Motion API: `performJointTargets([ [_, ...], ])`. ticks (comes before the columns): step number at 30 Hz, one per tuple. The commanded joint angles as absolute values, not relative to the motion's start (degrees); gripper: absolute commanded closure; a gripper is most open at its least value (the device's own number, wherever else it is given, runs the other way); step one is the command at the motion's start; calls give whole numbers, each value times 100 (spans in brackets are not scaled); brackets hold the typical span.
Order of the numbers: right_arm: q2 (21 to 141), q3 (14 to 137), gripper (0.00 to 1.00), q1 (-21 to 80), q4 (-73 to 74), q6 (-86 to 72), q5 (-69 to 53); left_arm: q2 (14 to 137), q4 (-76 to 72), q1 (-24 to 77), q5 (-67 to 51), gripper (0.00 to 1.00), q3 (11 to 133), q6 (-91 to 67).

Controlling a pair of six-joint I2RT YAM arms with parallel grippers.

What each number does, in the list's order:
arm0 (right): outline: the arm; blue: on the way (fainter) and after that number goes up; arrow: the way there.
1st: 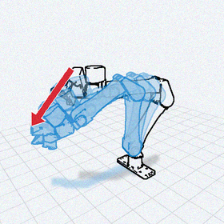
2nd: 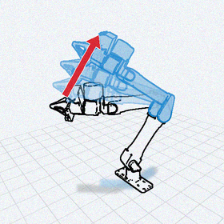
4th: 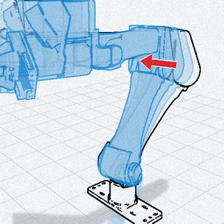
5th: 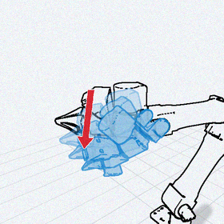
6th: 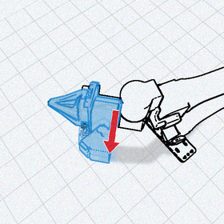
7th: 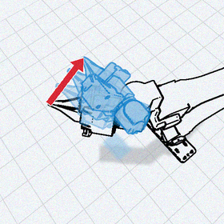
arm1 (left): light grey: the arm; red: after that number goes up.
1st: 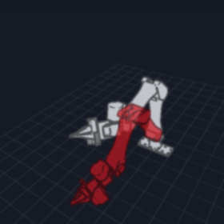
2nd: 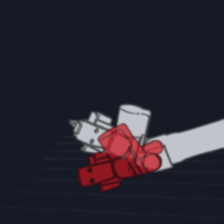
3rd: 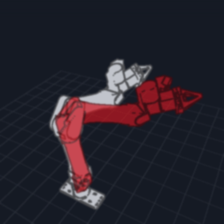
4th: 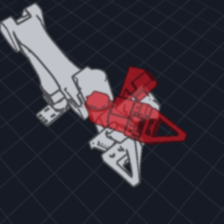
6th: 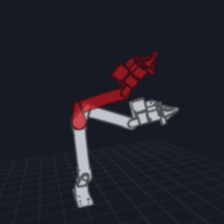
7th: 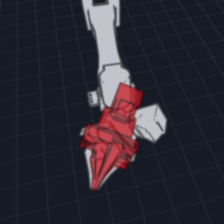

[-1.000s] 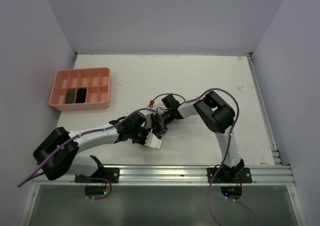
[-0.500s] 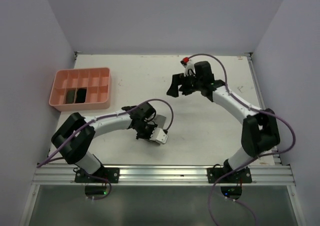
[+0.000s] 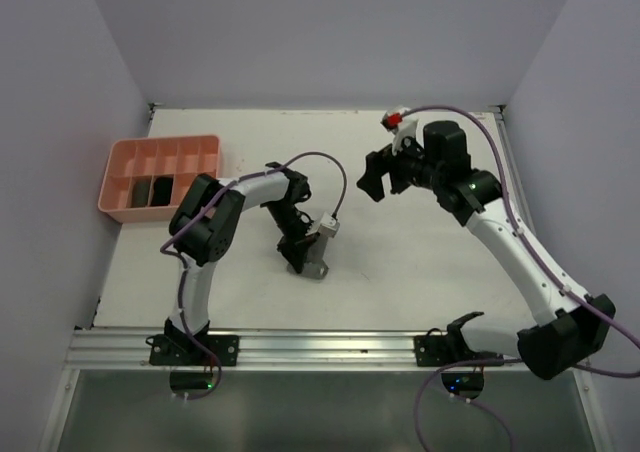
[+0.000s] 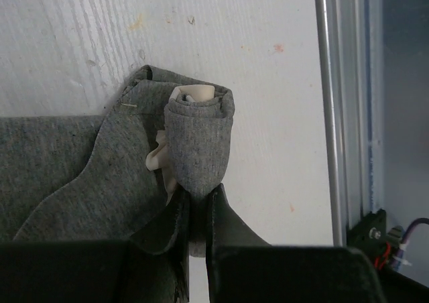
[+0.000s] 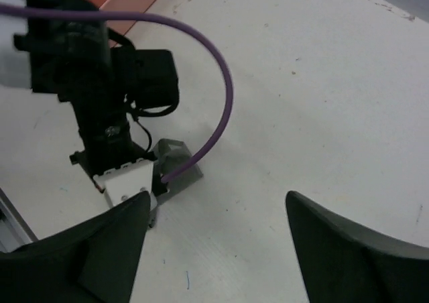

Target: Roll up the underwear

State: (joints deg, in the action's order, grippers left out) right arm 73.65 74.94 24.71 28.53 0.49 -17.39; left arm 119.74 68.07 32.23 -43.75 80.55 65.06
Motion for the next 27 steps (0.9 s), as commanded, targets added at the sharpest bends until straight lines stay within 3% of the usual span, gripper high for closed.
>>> performJointTargets([
  [1,6114,6560,23,2627,2876,238,-2275,12768,7242,3033,-3911,98,8384,7057],
  [4,5626,5863,42,2811,2382,-174,-2547,13165,7479,3006,-3885,98,8692,7145],
  [5,5625,5784,44,2917,2364,-176,-2601,13236,7514,3006,-3876,98,8745,7163],
  [9,6019,5564,44,3892,2400,298,-2084,13473,7541,2997,-3815,96,8929,7084],
  [14,7098,5388,35,4789,1734,1115,-1530,13728,7550,3006,-3858,93,9061,6882],
  [20,8190,5239,47,5905,917,1880,-1082,13878,7541,2997,-3999,92,9105,6724],
  [27,8850,5010,41,6565,35,2065,-694,13966,7541,2988,-4025,90,9106,6697],
])
